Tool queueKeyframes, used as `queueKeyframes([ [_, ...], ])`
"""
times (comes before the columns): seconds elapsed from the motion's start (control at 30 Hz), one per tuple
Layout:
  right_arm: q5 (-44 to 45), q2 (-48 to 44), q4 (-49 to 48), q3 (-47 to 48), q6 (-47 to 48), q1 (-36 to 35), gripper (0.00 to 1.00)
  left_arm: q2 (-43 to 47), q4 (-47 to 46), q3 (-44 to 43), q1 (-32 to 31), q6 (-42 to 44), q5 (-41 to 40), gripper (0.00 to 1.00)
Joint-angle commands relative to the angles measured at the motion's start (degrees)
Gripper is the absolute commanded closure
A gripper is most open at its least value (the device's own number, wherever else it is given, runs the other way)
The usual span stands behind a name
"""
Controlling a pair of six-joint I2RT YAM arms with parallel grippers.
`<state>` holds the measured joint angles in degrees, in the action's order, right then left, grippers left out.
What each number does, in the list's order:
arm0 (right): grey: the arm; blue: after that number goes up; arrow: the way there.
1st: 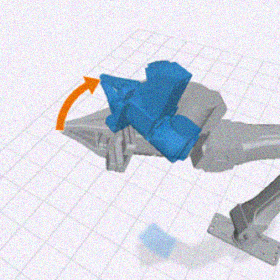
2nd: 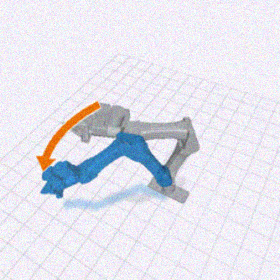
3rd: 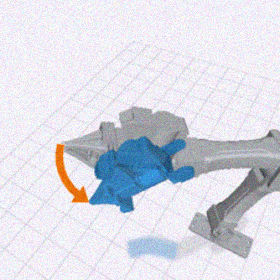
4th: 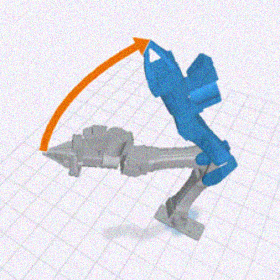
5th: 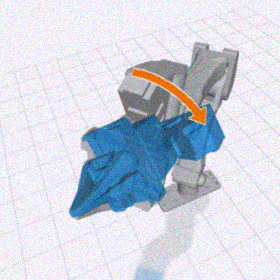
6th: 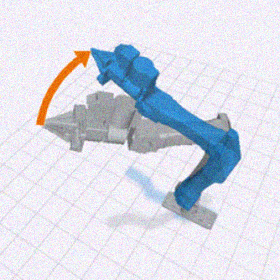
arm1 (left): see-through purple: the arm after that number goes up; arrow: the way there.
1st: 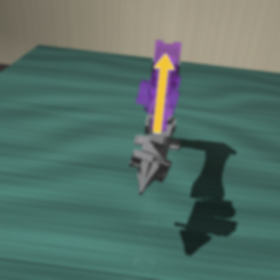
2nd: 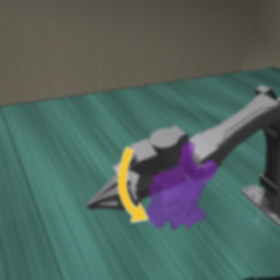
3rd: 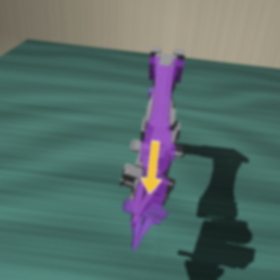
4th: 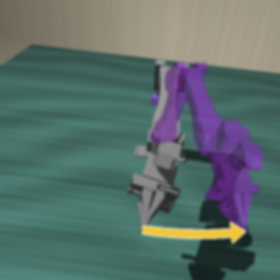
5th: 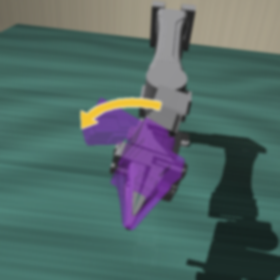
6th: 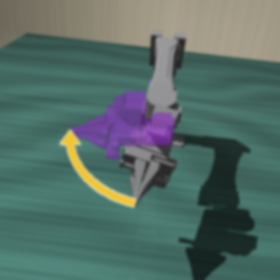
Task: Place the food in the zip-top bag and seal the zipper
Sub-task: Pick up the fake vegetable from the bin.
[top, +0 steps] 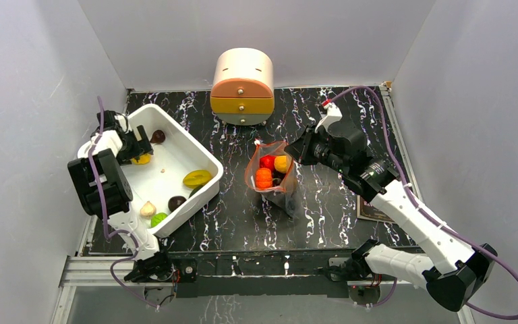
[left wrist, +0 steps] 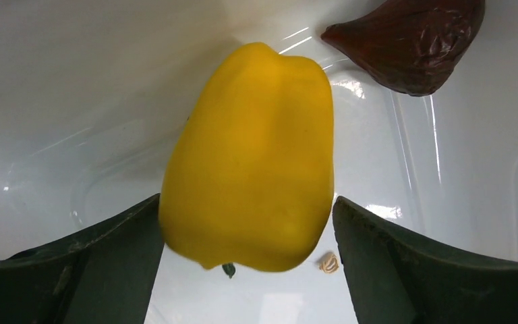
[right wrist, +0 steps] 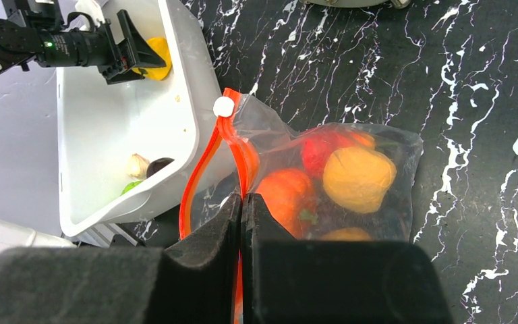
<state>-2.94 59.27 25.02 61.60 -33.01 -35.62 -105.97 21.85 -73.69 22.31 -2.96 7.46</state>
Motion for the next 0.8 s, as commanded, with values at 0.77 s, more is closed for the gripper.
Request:
queueKeyframes([
  [0.77,0.78,0.67,-4.69,0.85,-0.59,-0.14,1.00,14.19,5.87,2.62,-8.41,-1.40,-3.33,0.56],
])
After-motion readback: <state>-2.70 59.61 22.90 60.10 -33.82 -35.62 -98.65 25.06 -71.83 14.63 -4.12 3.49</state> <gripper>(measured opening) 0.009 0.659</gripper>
